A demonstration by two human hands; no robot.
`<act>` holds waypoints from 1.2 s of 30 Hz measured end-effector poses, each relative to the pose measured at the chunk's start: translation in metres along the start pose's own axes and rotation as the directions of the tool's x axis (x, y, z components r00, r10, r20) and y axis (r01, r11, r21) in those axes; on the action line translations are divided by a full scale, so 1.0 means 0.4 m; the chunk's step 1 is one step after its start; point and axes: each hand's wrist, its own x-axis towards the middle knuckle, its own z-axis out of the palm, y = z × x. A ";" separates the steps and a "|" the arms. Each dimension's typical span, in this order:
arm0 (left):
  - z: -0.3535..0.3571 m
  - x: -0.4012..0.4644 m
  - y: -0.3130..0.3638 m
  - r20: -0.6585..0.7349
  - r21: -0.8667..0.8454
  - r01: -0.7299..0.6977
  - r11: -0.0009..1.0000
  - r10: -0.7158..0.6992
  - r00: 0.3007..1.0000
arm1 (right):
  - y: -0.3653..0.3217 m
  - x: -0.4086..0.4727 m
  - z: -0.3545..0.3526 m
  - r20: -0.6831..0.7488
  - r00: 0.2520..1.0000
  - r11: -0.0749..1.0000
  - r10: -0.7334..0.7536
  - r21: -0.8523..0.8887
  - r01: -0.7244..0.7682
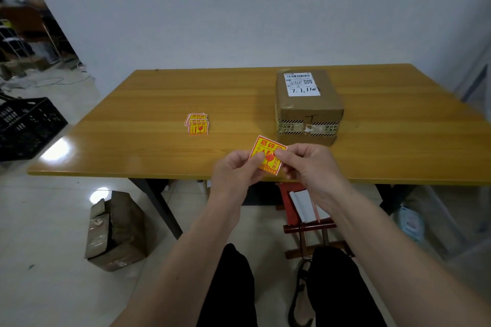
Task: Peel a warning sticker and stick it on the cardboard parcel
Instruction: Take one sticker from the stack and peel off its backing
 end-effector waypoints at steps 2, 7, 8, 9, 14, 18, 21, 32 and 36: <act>-0.010 0.007 0.001 0.004 0.062 -0.008 0.998 0.008 1.000 | -0.004 0.001 -0.003 0.015 1.000 1.000 0.007 -0.027 -0.007; -0.013 0.011 -0.012 -0.050 -0.147 0.082 0.986 -0.090 0.995 | -0.002 -0.008 0.010 0.056 0.997 0.999 0.054 0.004 -0.054; -0.009 0.009 -0.014 -0.067 -0.187 0.097 0.978 -0.111 0.992 | 0.000 -0.011 0.014 0.057 0.997 0.998 0.055 0.003 -0.055; -0.006 0.011 -0.018 -0.090 -0.211 0.100 0.972 -0.121 0.989 | 0.001 -0.012 0.016 0.050 0.997 0.999 0.055 0.002 -0.055; -0.011 0.006 -0.041 -0.016 0.297 -0.258 0.919 0.275 0.961 | 0.003 -0.012 0.007 -0.002 0.999 0.998 0.051 -0.021 -0.051; -0.014 0.005 -0.059 0.060 0.779 -0.417 0.468 0.607 0.793 | -0.001 -0.014 0.008 0.018 0.998 0.997 0.066 -0.029 -0.066; -0.020 0.010 -0.062 0.082 0.811 -0.482 0.333 0.750 0.657 | -0.002 -0.015 0.014 0.045 0.995 0.996 0.086 0.002 -0.086; -0.015 -0.004 -0.048 -0.024 0.767 -0.451 0.456 0.723 0.690 | -0.009 -0.033 0.025 0.063 0.998 0.999 0.020 0.036 -0.022; -0.011 -0.004 -0.051 -0.003 0.782 -0.456 0.424 0.736 0.678 | -0.008 -0.034 0.036 0.003 1.000 1.000 0.001 -0.017 -0.001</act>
